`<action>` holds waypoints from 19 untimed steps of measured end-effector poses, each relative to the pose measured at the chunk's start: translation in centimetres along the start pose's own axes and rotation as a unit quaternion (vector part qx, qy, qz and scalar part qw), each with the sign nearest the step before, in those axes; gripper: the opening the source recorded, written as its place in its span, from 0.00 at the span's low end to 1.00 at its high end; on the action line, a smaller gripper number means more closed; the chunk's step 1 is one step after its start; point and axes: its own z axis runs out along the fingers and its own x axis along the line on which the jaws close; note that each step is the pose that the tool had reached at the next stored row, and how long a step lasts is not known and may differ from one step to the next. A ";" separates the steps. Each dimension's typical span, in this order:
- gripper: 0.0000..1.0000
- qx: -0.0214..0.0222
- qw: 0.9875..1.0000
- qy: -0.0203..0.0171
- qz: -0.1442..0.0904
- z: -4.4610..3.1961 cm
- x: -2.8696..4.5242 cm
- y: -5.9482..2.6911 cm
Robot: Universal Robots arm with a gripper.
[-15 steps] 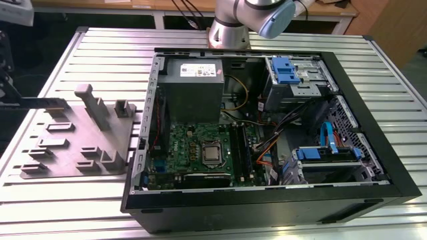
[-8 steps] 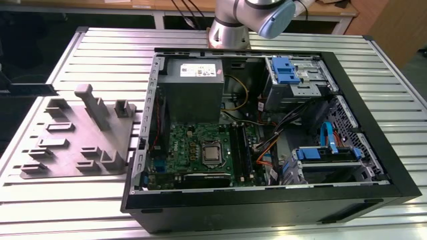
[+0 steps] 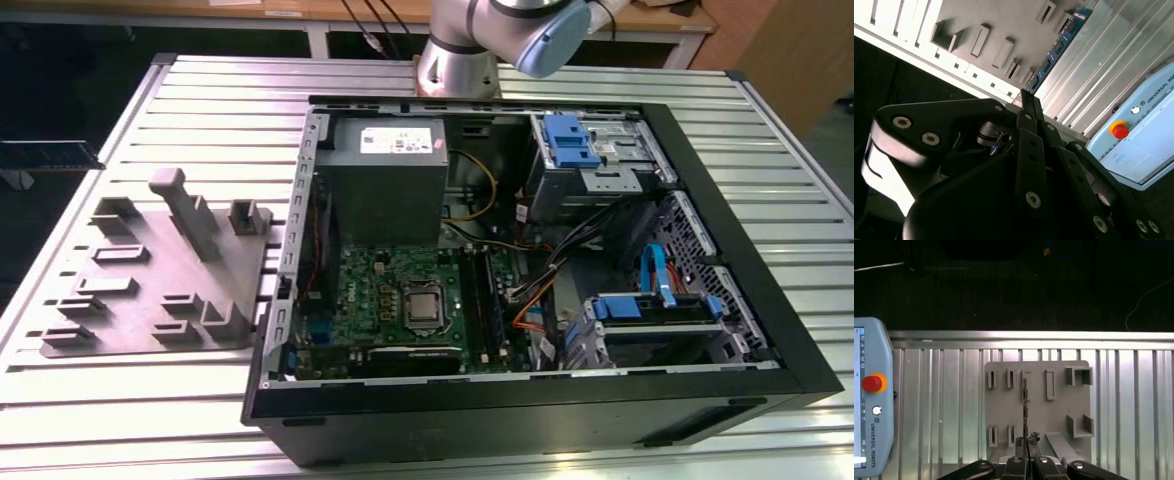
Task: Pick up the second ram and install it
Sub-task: 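Pick up the second ram and move it above second insertion slot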
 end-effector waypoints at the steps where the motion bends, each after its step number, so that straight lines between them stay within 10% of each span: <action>1: 0.12 0.000 1.000 0.000 0.000 0.00 0.00 0.00; 8: 0.12 0.000 1.000 0.000 0.000 -0.07 -0.01 -0.31; 19: 0.12 0.000 1.000 0.000 0.000 -0.17 -0.05 -3.82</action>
